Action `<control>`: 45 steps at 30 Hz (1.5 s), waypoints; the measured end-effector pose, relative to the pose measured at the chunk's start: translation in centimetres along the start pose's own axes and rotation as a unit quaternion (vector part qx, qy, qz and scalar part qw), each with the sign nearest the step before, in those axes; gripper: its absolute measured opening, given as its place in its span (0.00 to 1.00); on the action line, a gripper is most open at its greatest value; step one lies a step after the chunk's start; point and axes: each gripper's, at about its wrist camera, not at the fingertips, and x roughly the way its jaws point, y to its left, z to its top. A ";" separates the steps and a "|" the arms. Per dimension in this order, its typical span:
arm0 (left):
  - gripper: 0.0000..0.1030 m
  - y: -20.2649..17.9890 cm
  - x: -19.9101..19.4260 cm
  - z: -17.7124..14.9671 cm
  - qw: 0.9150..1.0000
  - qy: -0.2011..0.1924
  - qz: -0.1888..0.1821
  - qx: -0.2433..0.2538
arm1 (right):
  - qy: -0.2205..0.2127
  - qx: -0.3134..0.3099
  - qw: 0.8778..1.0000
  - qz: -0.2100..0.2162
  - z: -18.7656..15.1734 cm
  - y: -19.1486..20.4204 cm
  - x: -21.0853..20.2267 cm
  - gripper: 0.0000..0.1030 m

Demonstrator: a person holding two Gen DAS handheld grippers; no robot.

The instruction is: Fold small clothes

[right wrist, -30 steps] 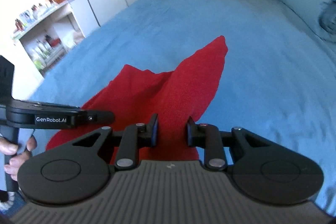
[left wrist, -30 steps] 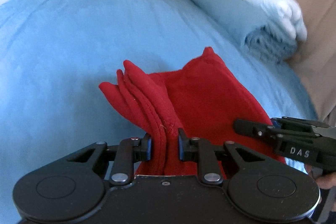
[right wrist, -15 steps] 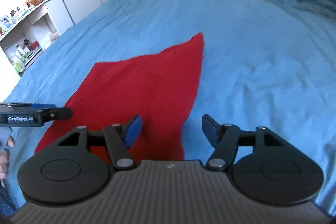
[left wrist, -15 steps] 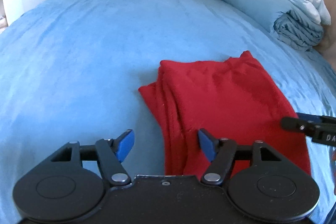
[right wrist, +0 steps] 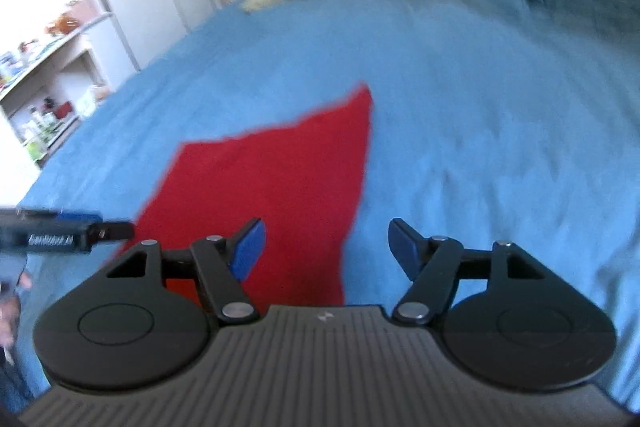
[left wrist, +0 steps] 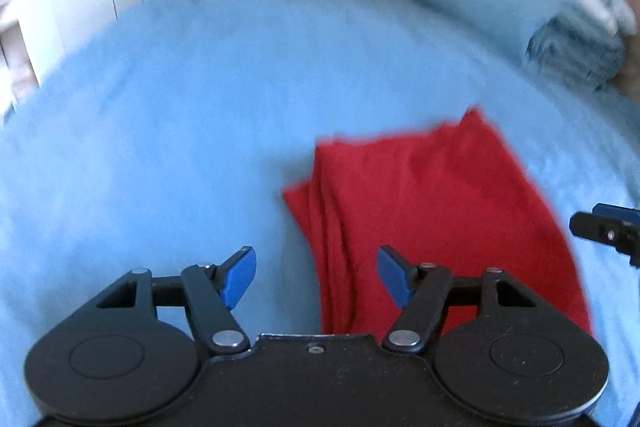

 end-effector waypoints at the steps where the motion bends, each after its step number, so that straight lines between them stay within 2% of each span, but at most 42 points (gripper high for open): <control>1: 0.70 -0.1 -1.8 0.5 1.000 -0.017 0.001 0.002 | -0.008 -0.014 1.000 -0.005 0.5 0.7 -1.3 0.82; 2: 0.72 -0.3 -3.7 0.9 0.999 -0.031 0.005 0.005 | -0.016 -0.026 0.999 -0.010 1.0 1.4 -2.8 0.84; 3: 0.78 -0.5 -5.9 1.2 0.999 -0.047 0.011 0.006 | -0.023 -0.037 0.999 -0.014 1.5 2.2 -4.3 0.86; 4: 0.84 -0.7 -8.0 1.5 0.998 -0.058 0.017 0.006 | -0.030 -0.047 0.998 -0.021 2.1 3.0 -6.2 0.94; 5: 0.94 -0.8 -9.8 1.6 0.998 -0.065 0.023 0.004 | -0.037 -0.052 0.998 -0.028 2.6 3.8 -7.9 1.00; 6: 0.99 -0.9 -11.8 1.6 0.997 -0.074 0.028 -0.001 | -0.045 -0.054 0.997 -0.038 3.0 4.5 -9.8 1.00; 10: 1.00 -1.0 -18.9 0.4 0.994 -0.095 0.035 -0.028 | -0.071 -0.053 0.992 -0.086 3.5 7.2 -17.0 1.00; 15: 1.00 -1.8 -23.3 -2.3 0.995 -0.064 0.067 -0.032 | -0.048 -0.044 0.992 -0.105 2.3 9.1 -22.6 1.00; 22: 1.00 -3.1 -24.9 -6.7 0.997 -0.021 0.075 -0.019 | 0.007 -0.022 0.991 -0.134 -2.6 10.6 -25.7 1.00; 26: 1.00 -3.4 -24.9 -8.8 0.996 -0.003 0.085 -0.013 | 0.038 -0.032 0.988 -0.149 -5.3 11.0 -25.6 1.00; 30: 1.00 -3.3 -24.8 -9.7 0.997 0.004 0.074 -0.021 | 0.064 -0.019 0.987 -0.146 -6.9 10.7 -24.9 1.00; 45: 1.00 -4.1 -24.7 -10.0 0.998 0.001 0.064 -0.006 | 0.071 -0.021 0.985 -0.153 -7.0 10.7 -24.7 1.00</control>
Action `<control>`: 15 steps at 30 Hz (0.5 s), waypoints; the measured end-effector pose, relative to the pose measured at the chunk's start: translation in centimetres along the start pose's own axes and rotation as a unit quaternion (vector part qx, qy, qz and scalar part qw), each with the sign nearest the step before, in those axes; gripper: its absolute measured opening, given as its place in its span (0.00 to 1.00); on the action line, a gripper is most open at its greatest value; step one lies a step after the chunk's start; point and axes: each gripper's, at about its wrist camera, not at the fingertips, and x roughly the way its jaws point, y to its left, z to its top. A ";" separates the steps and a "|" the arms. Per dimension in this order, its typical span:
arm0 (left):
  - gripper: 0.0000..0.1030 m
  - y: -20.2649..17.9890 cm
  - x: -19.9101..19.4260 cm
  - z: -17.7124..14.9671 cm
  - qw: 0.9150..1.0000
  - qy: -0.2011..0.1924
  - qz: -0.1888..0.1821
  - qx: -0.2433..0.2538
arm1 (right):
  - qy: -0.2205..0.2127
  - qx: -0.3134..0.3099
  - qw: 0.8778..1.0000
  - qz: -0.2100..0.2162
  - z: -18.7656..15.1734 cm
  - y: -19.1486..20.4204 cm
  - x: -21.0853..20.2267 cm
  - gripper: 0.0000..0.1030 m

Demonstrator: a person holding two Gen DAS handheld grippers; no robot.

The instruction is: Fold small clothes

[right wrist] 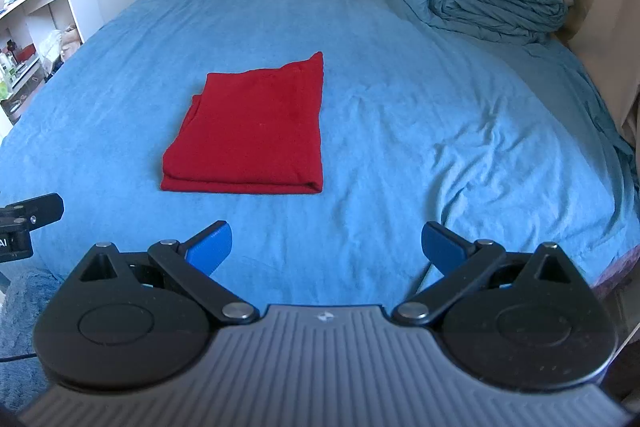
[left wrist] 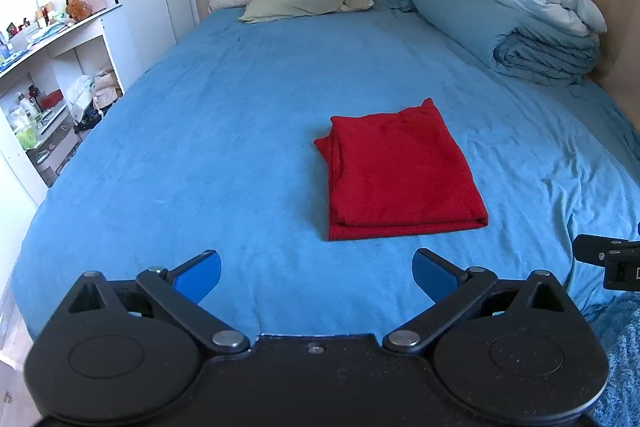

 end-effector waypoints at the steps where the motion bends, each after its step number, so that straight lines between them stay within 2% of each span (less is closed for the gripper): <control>1: 1.00 0.1 0.0 0.0 1.000 0.000 -0.002 0.000 | 0.000 0.000 1.000 -0.001 0.0 0.0 0.1 1.00; 15: 1.00 0.2 -0.3 0.1 1.000 -0.009 -0.005 0.002 | 0.001 0.006 1.000 0.001 -0.1 -0.3 0.0 1.00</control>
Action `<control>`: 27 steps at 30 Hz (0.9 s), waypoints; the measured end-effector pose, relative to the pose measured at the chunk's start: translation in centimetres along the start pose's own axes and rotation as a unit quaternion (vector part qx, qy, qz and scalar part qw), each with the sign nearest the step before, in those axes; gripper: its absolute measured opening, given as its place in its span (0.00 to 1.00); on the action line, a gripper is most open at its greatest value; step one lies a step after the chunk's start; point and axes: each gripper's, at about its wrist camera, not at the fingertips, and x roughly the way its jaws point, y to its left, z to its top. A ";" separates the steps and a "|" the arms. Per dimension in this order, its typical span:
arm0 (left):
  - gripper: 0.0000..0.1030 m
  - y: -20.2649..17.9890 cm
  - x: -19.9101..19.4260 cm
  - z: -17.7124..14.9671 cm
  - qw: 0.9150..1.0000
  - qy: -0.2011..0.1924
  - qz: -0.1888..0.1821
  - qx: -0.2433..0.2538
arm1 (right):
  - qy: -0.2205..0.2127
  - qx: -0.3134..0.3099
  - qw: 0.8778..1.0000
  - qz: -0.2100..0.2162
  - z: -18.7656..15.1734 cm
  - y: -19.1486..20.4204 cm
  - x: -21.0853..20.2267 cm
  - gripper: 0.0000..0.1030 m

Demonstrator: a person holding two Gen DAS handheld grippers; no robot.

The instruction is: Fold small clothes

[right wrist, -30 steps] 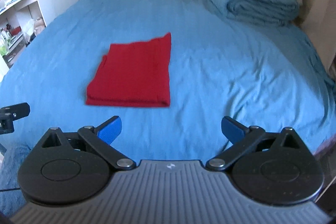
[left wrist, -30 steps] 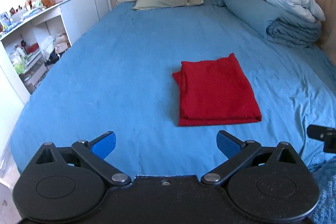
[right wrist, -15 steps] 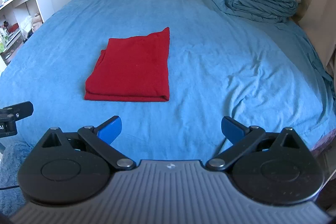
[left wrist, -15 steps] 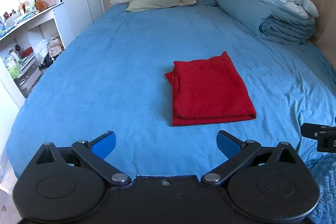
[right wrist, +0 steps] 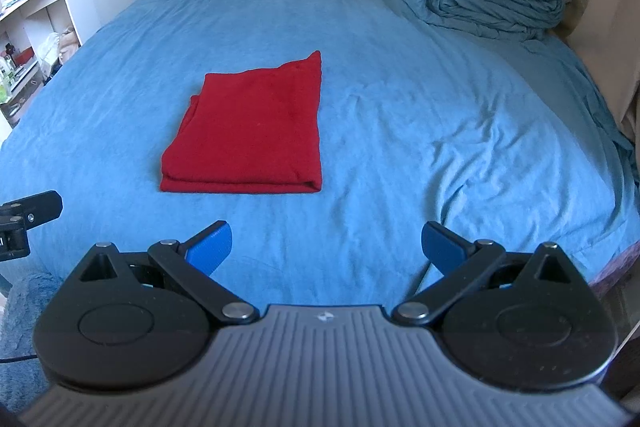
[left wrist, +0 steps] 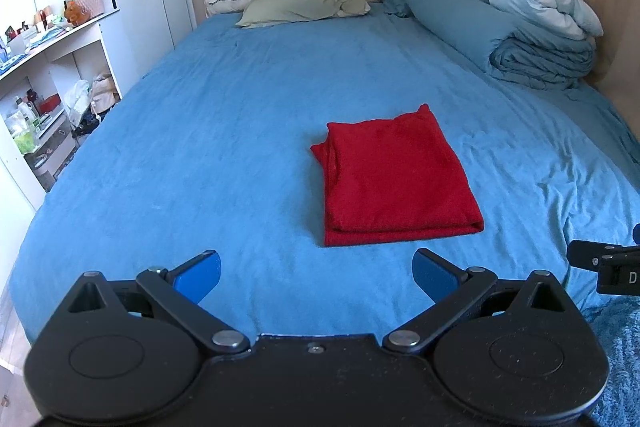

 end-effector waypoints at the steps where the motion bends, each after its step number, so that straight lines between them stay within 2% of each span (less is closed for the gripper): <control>1: 1.00 0.0 0.0 0.0 1.000 -0.001 0.000 0.000 | 0.000 0.000 1.000 0.000 0.0 0.0 0.0 1.00; 27: 1.00 0.3 -0.3 0.0 1.000 -0.004 -0.005 0.003 | 0.003 0.001 1.000 0.001 -0.1 0.2 0.2 1.00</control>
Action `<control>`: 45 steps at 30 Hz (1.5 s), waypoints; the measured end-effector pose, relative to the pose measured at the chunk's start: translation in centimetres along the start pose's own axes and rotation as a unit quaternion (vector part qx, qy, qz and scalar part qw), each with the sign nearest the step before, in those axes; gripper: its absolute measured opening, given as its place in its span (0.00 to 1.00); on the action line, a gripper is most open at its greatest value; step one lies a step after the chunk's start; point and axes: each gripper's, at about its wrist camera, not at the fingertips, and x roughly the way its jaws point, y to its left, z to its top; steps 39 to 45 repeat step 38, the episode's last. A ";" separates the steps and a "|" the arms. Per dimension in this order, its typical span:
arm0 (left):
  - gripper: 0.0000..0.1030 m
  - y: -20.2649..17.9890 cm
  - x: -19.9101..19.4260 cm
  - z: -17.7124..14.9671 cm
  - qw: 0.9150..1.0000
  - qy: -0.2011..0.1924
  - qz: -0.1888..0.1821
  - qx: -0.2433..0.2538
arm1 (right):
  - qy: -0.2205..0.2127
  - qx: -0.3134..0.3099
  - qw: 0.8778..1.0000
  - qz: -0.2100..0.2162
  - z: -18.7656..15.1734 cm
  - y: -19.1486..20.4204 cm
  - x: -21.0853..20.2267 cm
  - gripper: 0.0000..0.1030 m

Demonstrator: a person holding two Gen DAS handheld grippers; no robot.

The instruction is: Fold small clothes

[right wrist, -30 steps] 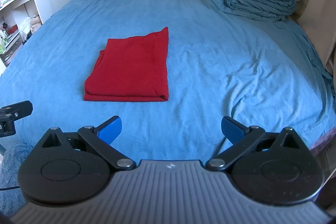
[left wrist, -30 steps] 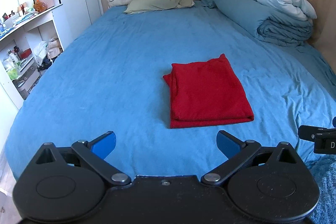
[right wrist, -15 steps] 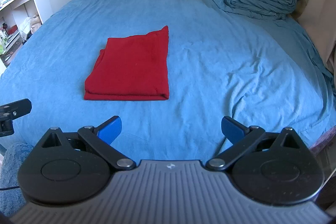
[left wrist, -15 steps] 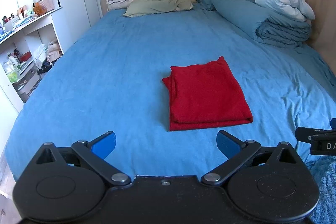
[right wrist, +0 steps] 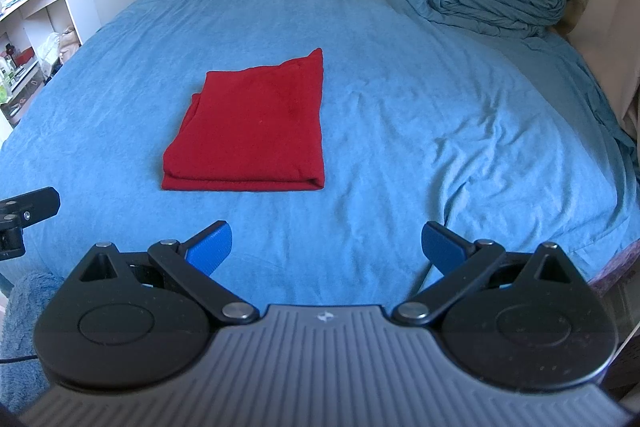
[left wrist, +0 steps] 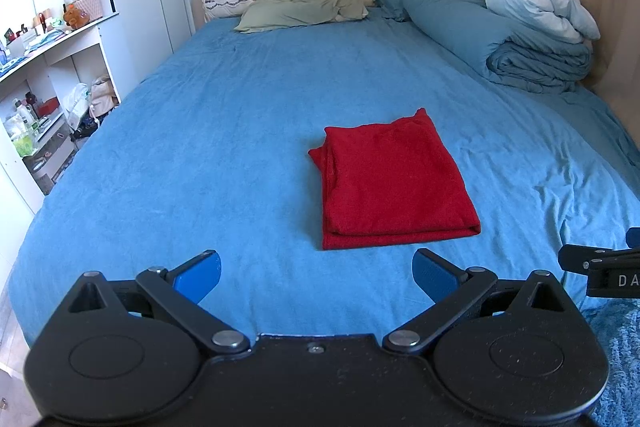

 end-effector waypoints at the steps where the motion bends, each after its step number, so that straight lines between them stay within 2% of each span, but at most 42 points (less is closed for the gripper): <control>1: 1.00 0.0 0.0 0.0 1.000 0.000 -0.001 0.000 | 0.000 0.000 1.000 -0.001 0.0 0.2 0.0 1.00; 45: 1.00 0.0 -0.4 0.1 1.000 -0.016 0.006 0.005 | -0.006 0.005 1.000 0.000 0.2 0.7 -0.2 1.00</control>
